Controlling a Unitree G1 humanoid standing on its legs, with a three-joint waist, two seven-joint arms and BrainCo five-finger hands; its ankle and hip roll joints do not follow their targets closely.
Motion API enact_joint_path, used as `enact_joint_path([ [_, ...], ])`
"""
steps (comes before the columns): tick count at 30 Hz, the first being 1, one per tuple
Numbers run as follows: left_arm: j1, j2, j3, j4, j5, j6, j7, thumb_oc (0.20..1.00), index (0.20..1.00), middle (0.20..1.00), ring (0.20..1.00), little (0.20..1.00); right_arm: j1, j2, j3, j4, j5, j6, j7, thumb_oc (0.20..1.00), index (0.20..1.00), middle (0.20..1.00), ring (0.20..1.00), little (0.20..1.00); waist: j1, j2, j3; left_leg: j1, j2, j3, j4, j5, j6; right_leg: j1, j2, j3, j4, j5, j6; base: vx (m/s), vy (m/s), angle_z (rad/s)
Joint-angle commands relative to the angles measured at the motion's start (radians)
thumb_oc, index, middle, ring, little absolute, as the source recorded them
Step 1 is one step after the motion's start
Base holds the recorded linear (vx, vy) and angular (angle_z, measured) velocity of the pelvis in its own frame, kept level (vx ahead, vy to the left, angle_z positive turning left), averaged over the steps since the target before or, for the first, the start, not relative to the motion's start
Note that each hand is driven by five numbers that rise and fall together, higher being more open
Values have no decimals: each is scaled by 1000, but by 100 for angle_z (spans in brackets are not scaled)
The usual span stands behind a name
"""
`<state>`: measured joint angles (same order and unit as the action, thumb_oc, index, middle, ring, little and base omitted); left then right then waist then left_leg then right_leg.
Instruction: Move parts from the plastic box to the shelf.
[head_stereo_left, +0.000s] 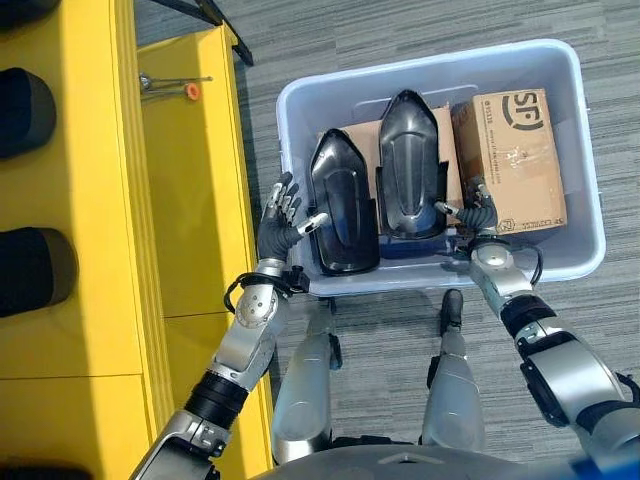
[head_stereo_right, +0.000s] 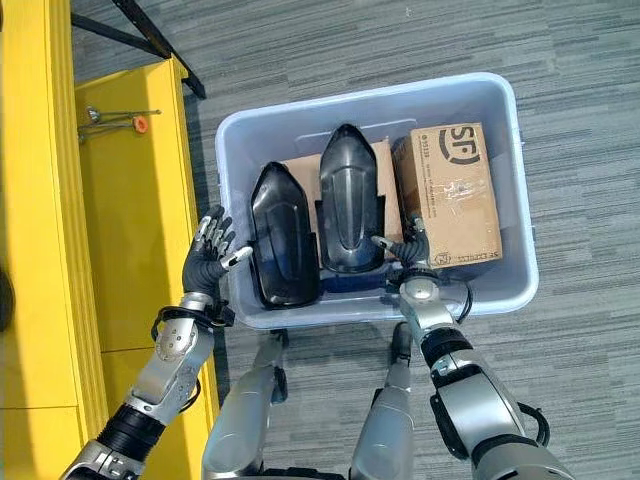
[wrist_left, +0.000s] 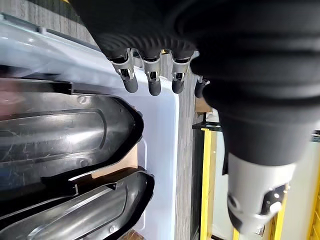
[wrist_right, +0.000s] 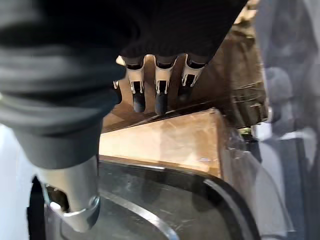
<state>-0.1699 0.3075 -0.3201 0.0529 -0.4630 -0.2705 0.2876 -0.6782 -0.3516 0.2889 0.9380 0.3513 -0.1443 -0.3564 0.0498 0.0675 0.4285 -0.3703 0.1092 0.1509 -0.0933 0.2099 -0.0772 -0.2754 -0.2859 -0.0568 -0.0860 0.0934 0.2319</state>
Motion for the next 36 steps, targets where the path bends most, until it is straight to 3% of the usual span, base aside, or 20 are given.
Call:
enact_joint_path([
  [1, -31, 62, 7, -115, -18, -60, 7, 1000, 1000, 1000, 1000, 1000, -119, -40, 13, 50, 19, -11, -17, 1000, 1000, 1000, 1000, 1000, 23, -22, 30, 46, 62, -48, 108, -108, -60, -89, -33, -23, 83, 102, -17, 0, 0, 0],
  [14, -84, 75, -45, -119, -29, -65, 17, 1000, 1000, 1000, 1000, 1000, -295, -111, -25, 289, 144, -2, -20, 1000, 1000, 1000, 1000, 1000, 60, 5, 84, -71, 41, -85, 237, -161, -47, -151, -41, -26, 158, 74, -24, -11, 3, 6],
  [29, -134, 81, -80, -135, -7, -65, 59, 1000, 1000, 1000, 1000, 1000, -366, -168, 7, 399, 39, 53, -93, 1000, 1000, 1000, 1000, 1000, 101, 20, 91, -176, -6, -149, 296, -185, -25, -157, -73, -76, 178, 61, -25, 12, 10, 17],
  [30, -132, 84, -74, -135, -4, -68, 65, 1000, 1000, 1000, 1000, 1000, -365, -167, 11, 397, 28, 56, -103, 260, 260, 260, 260, 260, 105, 19, 91, -175, -7, -152, 298, -191, -25, -151, -73, -80, 179, 56, -24, -6, 28, 18],
  [31, -135, 83, -71, -133, -2, -66, 68, 1000, 1000, 1000, 1000, 1000, -364, -165, 8, 395, 31, 55, -101, 200, 200, 200, 200, 200, 106, 16, 91, -180, -10, -154, 296, -185, -24, -154, -76, -83, 176, 61, -24, 11, 26, 17],
  [36, -142, 83, -70, -124, -7, -71, 76, 1000, 1000, 1000, 1000, 1000, -370, -159, 11, 400, 20, 59, -108, 200, 200, 200, 200, 200, 112, 11, 91, -182, -16, -159, 301, -194, -22, -141, -79, -91, 170, 58, -24, 4, 6, 5],
])
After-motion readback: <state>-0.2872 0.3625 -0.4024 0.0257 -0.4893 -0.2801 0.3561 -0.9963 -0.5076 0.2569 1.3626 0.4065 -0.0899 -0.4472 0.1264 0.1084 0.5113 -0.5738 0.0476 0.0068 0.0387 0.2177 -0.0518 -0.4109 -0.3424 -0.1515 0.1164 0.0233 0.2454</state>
